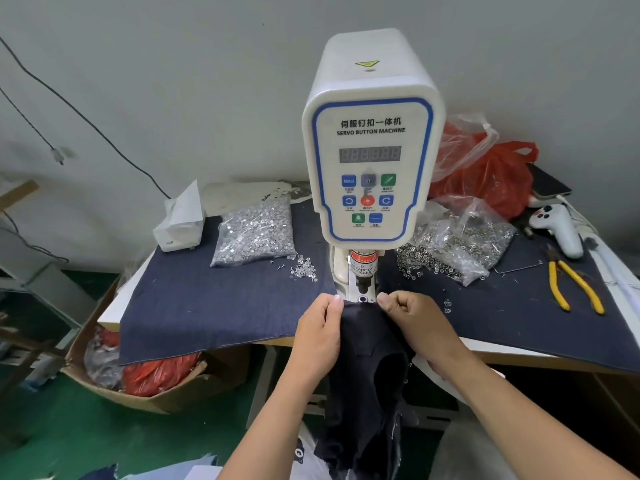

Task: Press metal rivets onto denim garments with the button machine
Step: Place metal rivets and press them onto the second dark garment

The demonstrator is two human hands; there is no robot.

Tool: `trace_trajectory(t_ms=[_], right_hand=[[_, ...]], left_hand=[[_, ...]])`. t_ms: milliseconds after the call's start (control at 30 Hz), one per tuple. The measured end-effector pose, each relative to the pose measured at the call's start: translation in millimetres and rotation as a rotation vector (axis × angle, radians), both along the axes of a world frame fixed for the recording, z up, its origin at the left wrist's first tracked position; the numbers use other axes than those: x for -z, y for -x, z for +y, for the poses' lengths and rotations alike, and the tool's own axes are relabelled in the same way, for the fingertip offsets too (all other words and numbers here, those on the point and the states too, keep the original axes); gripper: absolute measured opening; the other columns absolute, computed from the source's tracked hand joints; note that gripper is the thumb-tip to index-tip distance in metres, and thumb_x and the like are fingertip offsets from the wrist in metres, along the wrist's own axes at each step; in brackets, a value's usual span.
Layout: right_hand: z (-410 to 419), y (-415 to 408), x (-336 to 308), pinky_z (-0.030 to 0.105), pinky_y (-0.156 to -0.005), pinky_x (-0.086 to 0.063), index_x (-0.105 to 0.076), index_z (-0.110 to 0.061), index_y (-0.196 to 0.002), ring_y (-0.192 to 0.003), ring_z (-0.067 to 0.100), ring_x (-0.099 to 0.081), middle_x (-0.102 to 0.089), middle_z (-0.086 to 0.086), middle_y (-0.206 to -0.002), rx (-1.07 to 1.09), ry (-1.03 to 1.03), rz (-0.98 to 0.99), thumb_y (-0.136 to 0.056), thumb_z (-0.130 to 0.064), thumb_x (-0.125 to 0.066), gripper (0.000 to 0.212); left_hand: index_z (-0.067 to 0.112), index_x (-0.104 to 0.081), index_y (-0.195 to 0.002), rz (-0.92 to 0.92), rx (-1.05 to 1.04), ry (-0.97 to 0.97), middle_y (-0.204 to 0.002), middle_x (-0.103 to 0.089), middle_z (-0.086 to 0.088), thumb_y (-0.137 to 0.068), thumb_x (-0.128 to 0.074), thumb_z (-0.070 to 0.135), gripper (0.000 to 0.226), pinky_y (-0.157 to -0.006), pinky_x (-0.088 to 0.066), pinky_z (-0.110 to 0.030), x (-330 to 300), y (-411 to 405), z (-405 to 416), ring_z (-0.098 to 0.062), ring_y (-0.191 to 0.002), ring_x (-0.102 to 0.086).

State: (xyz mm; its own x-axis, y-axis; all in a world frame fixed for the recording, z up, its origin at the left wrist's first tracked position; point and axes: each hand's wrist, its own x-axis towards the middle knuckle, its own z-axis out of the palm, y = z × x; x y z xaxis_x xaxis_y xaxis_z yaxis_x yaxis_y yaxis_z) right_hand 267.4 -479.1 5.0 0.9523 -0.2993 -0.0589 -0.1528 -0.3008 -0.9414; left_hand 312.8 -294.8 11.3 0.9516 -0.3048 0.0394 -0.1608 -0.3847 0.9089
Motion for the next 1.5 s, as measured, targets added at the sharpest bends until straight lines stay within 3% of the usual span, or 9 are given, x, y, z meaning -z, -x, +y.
trace_trajectory(t_ms=[167, 333, 533, 767, 967, 1100, 1233, 1400, 1500], right_hand=[[-1, -1, -3, 0.019, -0.056, -0.038, -0.07, -0.021, -0.075, -0.059, 0.0, -0.049, -0.062, -0.013, -0.062, 0.014, 0.038, -0.054, -0.101, -0.038, -0.062, 0.032], [3, -5, -2, 0.022, -0.051, -0.029, -0.066, -0.007, -0.073, -0.053, 0.004, -0.036, -0.044, -0.011, -0.054, 0.048, 0.111, -0.017, -0.101, -0.039, -0.062, 0.042], [5, -2, -4, 0.033, -0.058, -0.028, -0.055, 0.004, -0.075, -0.061, 0.011, -0.035, -0.039, -0.002, -0.062, 0.057, 0.035, 0.003, -0.101, -0.043, -0.061, 0.054], [4, 3, -3, 0.034, -0.067, -0.038, -0.07, -0.01, -0.08, -0.069, 0.013, -0.046, -0.055, 0.0, -0.069, 0.019, -0.047, 0.0, -0.104, -0.031, -0.06, 0.033], [6, 0, -2, 0.035, -0.067, -0.034, -0.065, -0.003, -0.076, -0.069, 0.015, -0.041, -0.048, 0.002, -0.068, 0.056, -0.07, 0.011, -0.103, -0.032, -0.061, 0.04], [7, -3, -4, 0.035, -0.065, -0.031, -0.049, -0.012, -0.062, -0.065, 0.016, -0.037, -0.04, 0.001, -0.064, 0.071, -0.129, 0.036, -0.101, -0.036, -0.062, 0.047], [8, -5, -6, 0.034, -0.064, -0.032, -0.048, -0.022, -0.058, -0.061, 0.015, -0.037, -0.04, 0.0, -0.062, 0.08, -0.119, 0.056, -0.099, -0.039, -0.063, 0.046], [7, -6, -5, 0.034, -0.066, -0.033, -0.051, 0.004, -0.072, -0.066, 0.017, -0.039, -0.043, 0.005, -0.068, 0.069, -0.1, 0.058, -0.098, -0.04, -0.062, 0.052], [6, -7, -3, 0.035, -0.066, -0.033, -0.051, 0.007, -0.075, -0.067, 0.017, -0.039, -0.044, 0.005, -0.068, 0.059, -0.077, 0.045, -0.099, -0.038, -0.061, 0.053]], left_hand=[[0.01, -0.055, -0.087, 0.006, 0.024, 0.051, -0.079, -0.054, 0.009, -0.114, -0.044, 0.027, 0.033, -0.068, -0.04, -0.017, 6, -3, 2, 0.0, -0.071, -0.045], [0.02, -0.05, -0.08, 0.035, -0.009, -0.04, -0.078, -0.052, 0.009, -0.113, -0.043, 0.029, 0.036, -0.064, -0.038, -0.013, 8, -10, -5, 0.005, -0.069, -0.047], [0.007, -0.055, -0.089, 0.094, 0.014, -0.034, -0.083, -0.055, 0.004, -0.113, -0.041, 0.035, 0.039, -0.073, -0.042, -0.03, 10, -12, 0, -0.01, -0.077, -0.049], [0.006, -0.047, -0.084, 0.197, 0.018, 0.086, -0.083, -0.049, 0.001, -0.112, -0.043, 0.034, 0.041, -0.076, -0.039, -0.035, 15, -12, 4, -0.012, -0.079, -0.045], [0.026, -0.044, -0.072, 0.257, -0.007, 0.161, -0.075, -0.046, 0.006, -0.111, -0.044, 0.039, 0.041, -0.072, -0.038, -0.033, 13, -11, 0, -0.011, -0.073, -0.043], [0.025, -0.042, -0.073, 0.28, -0.023, 0.204, -0.074, -0.043, 0.003, -0.111, -0.046, 0.04, 0.041, -0.069, -0.036, -0.033, 14, -11, 0, -0.011, -0.07, -0.04], [0.021, -0.045, -0.076, 0.273, -0.015, 0.178, -0.074, -0.043, 0.001, -0.111, -0.045, 0.04, 0.039, -0.069, -0.036, -0.034, 15, -13, 1, -0.012, -0.07, -0.04], [0.01, -0.049, -0.08, 0.267, -0.012, 0.125, -0.076, -0.046, 0.001, -0.11, -0.045, 0.042, 0.044, -0.07, -0.038, -0.034, 19, -15, 3, -0.01, -0.072, -0.043], [0.017, -0.049, -0.079, 0.26, -0.022, 0.099, -0.075, -0.045, 0.003, -0.11, -0.045, 0.042, 0.04, -0.068, -0.037, -0.033, 17, -15, 3, -0.008, -0.069, -0.042]])
